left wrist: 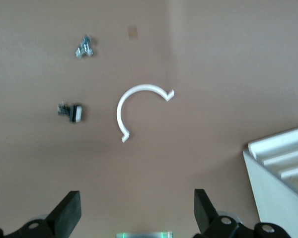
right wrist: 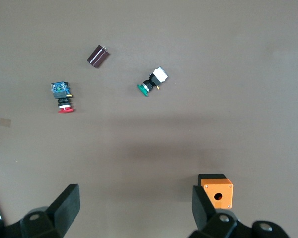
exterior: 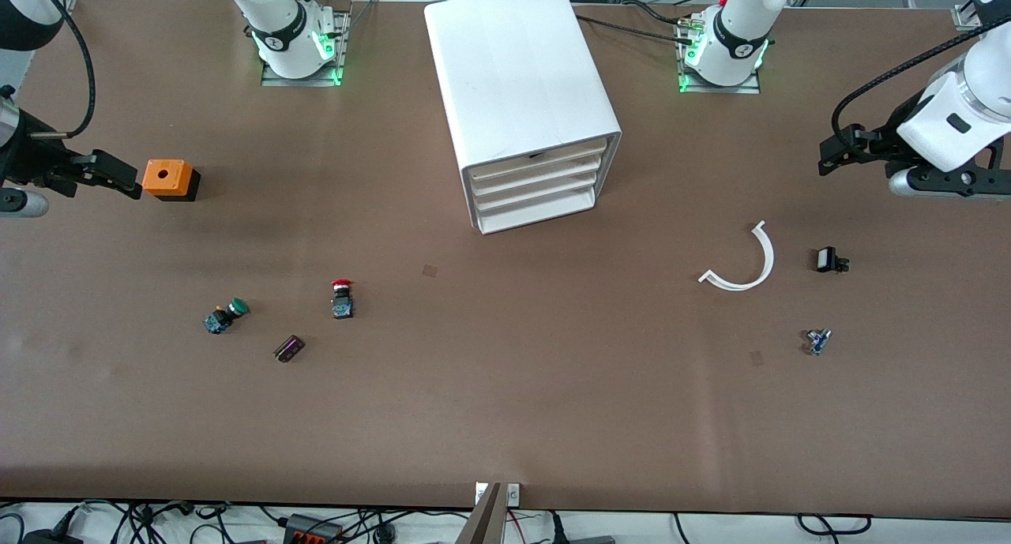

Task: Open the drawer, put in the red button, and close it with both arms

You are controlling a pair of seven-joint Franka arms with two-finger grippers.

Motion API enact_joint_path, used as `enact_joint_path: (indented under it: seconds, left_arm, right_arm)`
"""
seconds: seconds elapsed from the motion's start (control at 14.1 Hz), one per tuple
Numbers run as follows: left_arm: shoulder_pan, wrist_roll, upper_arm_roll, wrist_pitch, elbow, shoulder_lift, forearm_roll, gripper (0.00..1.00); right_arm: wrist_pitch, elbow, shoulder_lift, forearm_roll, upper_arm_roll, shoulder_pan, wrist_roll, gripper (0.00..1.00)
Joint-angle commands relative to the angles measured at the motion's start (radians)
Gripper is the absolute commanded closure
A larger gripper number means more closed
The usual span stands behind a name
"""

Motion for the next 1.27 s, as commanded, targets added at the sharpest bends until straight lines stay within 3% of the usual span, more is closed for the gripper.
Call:
enact_joint_path:
  seconds: [0.0, 0.35, 0.64, 0.99, 1.2]
  left_arm:
    - [-0.036, 0.002, -0.011, -0.126, 0.014, 0.016, -0.022, 0.0]
    - [-0.148, 0.022, -0.011, -0.195, -0.004, 0.146, -0.108, 0.0]
    - [-0.135, 0.13, -0.011, -0.011, -0.015, 0.272, -0.34, 0.0]
    - [-0.11, 0.492, -0.011, 0.222, -0.199, 0.329, -0.757, 0.0]
    - [-0.113, 0.763, -0.009, 0.266, -0.298, 0.378, -1.026, 0.0]
  right_arm:
    - [0.008, 0.003, 0.043, 0.004, 0.02, 0.005, 0.004, 0.0]
    - [0.013, 0.015, 0.135, 0.005, 0.02, 0.091, 0.013, 0.0]
    - [0.069, 0.052, 0.221, 0.1, 0.02, 0.163, 0.017, 0.0]
    - [0.273, 0.055, 0.314, 0.109, 0.02, 0.254, 0.005, 0.0]
    - [0.359, 0.055, 0.365, 0.106, 0.018, 0.298, 0.011, 0.0]
